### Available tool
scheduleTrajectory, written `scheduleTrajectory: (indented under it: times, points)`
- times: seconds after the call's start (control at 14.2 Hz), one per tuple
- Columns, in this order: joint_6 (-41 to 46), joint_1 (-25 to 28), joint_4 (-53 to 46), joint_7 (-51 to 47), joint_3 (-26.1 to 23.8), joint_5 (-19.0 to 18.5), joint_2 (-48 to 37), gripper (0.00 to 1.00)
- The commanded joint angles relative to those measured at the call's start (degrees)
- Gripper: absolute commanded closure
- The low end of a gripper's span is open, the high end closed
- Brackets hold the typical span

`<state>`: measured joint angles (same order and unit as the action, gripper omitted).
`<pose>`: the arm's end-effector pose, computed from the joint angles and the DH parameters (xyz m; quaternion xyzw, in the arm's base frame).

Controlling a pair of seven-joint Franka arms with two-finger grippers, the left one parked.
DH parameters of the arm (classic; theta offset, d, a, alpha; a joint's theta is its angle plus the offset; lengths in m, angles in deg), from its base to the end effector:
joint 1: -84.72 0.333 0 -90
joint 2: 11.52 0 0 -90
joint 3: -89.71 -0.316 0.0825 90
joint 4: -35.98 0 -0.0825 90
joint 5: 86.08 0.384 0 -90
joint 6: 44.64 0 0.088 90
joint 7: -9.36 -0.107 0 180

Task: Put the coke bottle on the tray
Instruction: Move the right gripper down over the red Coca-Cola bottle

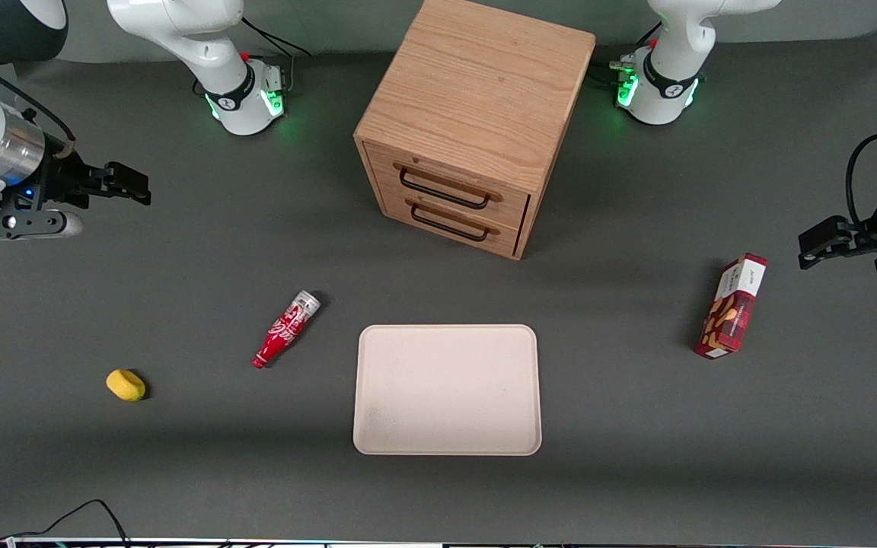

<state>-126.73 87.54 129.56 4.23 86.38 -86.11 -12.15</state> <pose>0.5299 0.0572 0.5908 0.9955 0.0088 -0.0941 0.0099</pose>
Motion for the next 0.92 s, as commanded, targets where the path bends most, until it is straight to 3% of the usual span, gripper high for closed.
scheduleTrajectory:
  times: [0.0, 0.14, 0.57, 0.85]
  points:
    - [1.23, 0.26, -4.0, -1.1, 0.52, 2.03, 1.07, 0.0]
    - [5.07, -0.09, -7.62, -0.15, 0.78, 5.12, 1.07, 0.0]
    - [5.45, -0.53, -10.52, -0.23, 1.13, 4.95, 6.51, 0.0]
    - [0.89, 0.61, -10.44, -1.28, 0.17, 4.42, 11.17, 0.0]
